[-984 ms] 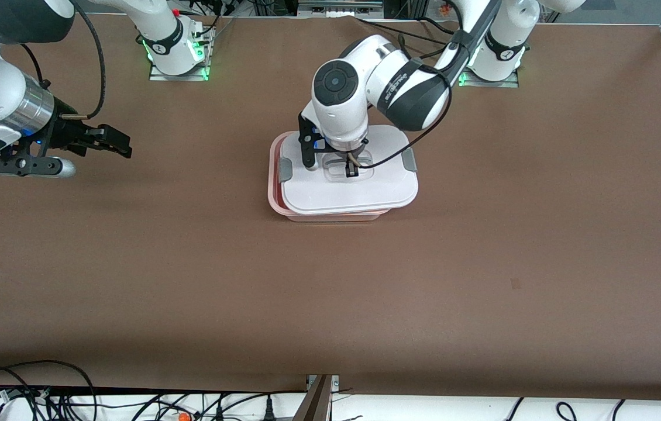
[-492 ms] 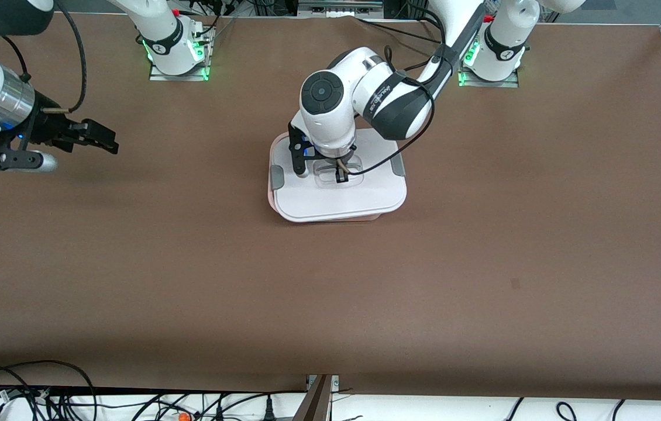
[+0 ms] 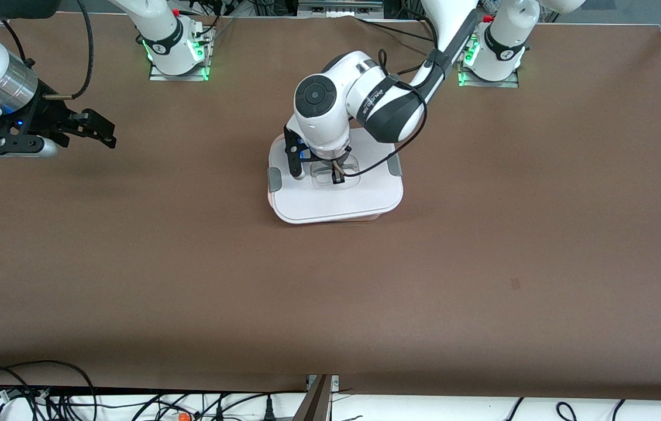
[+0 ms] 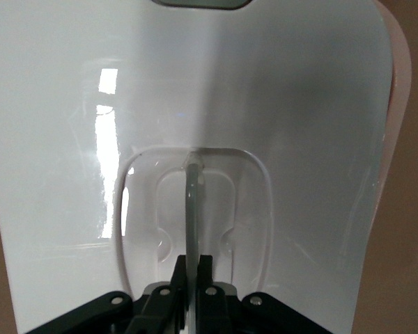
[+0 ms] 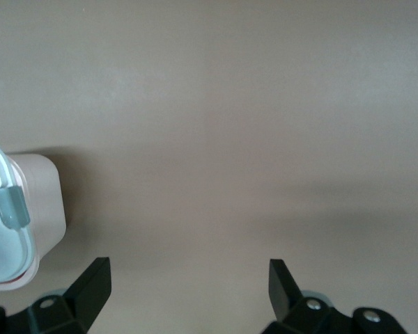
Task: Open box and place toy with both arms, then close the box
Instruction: 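Lower the lid onto the tub and press it down with the left gripper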
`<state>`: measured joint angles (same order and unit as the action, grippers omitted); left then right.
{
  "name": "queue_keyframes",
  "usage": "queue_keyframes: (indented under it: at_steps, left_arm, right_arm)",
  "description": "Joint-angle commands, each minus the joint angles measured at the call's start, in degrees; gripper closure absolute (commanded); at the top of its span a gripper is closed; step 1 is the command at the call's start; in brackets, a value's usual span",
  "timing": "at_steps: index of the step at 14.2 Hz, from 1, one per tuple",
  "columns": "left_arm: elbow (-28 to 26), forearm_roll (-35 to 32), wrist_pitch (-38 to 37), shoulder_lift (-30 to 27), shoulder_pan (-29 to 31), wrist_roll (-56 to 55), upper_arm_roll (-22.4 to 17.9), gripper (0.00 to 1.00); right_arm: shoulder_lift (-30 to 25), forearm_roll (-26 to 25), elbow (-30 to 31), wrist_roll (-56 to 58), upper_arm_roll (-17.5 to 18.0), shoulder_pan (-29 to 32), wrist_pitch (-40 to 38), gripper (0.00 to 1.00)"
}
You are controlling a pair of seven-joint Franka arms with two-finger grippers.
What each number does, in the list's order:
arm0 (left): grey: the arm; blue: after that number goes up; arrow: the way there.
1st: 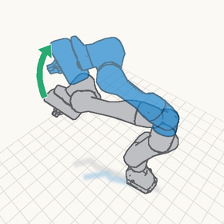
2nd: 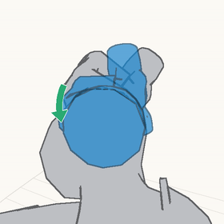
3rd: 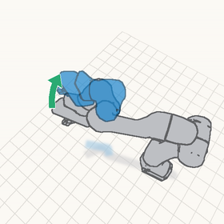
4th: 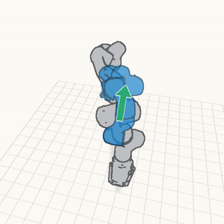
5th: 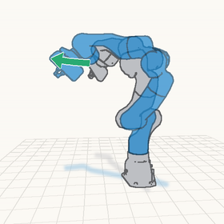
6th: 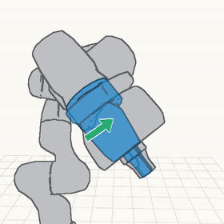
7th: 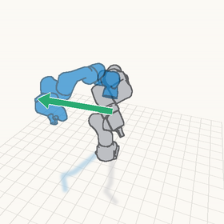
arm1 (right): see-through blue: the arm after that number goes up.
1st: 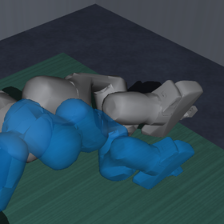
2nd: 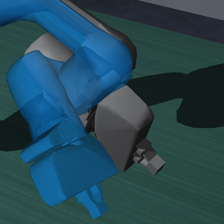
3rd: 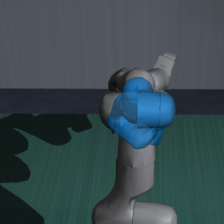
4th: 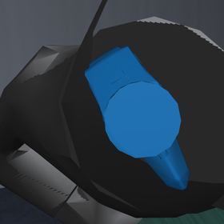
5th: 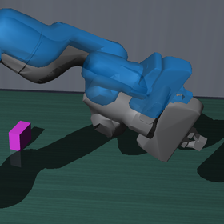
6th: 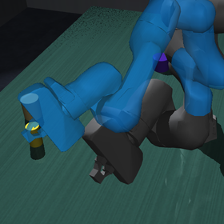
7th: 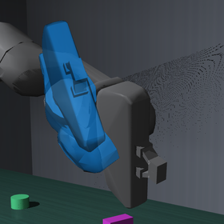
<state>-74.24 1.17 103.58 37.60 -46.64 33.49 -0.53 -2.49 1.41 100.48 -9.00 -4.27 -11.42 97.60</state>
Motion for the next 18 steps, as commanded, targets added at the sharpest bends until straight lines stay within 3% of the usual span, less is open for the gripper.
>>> queue_keyframes:
  at_steps: [1, 5, 18]
  left_arm:
    - [2.0, 0.15, -0.57, 1.51, -1.87, -1.14, -0.62, 1.0]
    - [1.74, -1.16, -0.65, 1.34, -2.4, -0.97, -0.62, 1.0]
    - [0.07, -1.96, -3.99, -0.59, -2.75, 4.55, -0.7, 1.0]
  right_arm:
    - [-0.32, -0.79, 0.07, 0.39, 1.1, 1.22, 0.57, 0.0]
    - [0.2, -0.71, -4.05, 0.47, 0.84, 1.66, -0.13, 0.0]
    - [0.64, -0.79, -4.24, -4.18, 0.4, 1.49, -3.21, 0.0]
